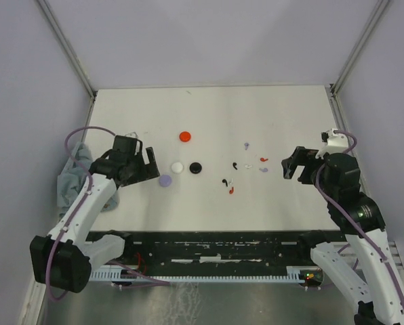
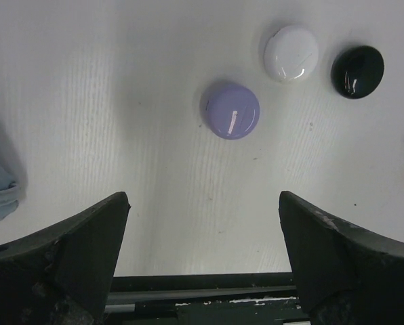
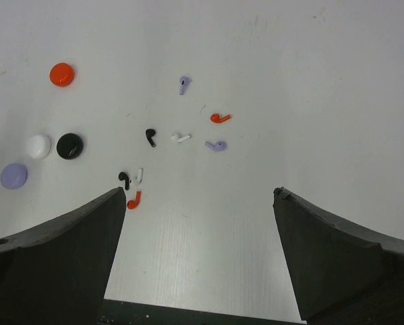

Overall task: Insert the wireless bluetooth earbuds into the charging case
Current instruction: Pick up the charging case at the center of the board.

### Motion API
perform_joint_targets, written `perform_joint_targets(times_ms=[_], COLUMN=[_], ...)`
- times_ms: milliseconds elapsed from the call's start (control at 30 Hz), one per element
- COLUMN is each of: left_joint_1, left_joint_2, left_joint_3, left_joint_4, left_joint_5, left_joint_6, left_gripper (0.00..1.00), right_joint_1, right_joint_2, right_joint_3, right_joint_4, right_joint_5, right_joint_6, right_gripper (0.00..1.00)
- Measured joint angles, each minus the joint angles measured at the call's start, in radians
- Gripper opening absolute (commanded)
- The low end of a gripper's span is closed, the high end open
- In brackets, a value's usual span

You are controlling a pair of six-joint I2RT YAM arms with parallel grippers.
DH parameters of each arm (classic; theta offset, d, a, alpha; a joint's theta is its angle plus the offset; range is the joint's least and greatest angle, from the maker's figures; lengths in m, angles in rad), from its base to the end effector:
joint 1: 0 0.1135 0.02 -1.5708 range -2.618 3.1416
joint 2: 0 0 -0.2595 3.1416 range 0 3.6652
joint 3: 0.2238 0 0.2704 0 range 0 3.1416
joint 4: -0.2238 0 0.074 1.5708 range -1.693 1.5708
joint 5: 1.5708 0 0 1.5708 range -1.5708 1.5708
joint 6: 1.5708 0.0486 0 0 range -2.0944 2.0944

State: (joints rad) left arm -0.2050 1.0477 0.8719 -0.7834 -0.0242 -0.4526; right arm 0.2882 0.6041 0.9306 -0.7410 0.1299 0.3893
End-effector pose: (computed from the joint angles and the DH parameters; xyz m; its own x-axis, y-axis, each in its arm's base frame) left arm 0.2262 -0.0458 0.2509 -0.8039 -0.2794 -0.5250 -0.1797 0.9557 -0.2333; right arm 0.1444 0.0362 0.3531 -0.4210 0.2677 -0.8666 -0.0090 0.9542 0.2991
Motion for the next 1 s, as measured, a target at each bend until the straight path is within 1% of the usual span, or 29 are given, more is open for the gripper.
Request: perform_joint_targets(times_ms=[133,200,400,467,733,867,1000], left_joint_1=[-0.068,-0.094,-0.101,-0.108,-0.124,-0.129,-0.132], left_joint_2=[0.116,0.207,0.394,0.447,0.612,0.674,0.703], left_joint_3=[0.006,0.027,0.107,0.132,0.186,0.215,0.232], left_joint_4=[0.006,0.006,0.005,0.008,0.012,0.013,0.020], left_joint_5=[-0.004,-0.002,0.024,0.033,0.061,0.060,0.055], left_joint_6=[0.003,0.021,0.116,0.153,0.258,0.279,0.287], left_gripper=[0.98,0.98,0.97,0.95,0.85,0.82,0.78], right_joint_1=[0.007,0.012,0.019,0.021,0.036,0.045,0.046], right_joint_2=[0.024,0.040,0.059,0.059,0.068,0.078,0.084], right_joint_3=[-0.019,-0.024,-0.040,-0.053,-0.062,-0.062,-0.067], right_joint_4=[0.018,0.029,0.064,0.071,0.076,0.085,0.098], right_joint_5=[-0.026,-0.039,-0.070,-0.071,-0.069,-0.069,-0.069], right_joint_6=[0.009,0.011,0.018,0.022,0.024,0.024,0.024], right_gripper=[0.99,0.99,0.99,0.99,0.99,0.99,0.99])
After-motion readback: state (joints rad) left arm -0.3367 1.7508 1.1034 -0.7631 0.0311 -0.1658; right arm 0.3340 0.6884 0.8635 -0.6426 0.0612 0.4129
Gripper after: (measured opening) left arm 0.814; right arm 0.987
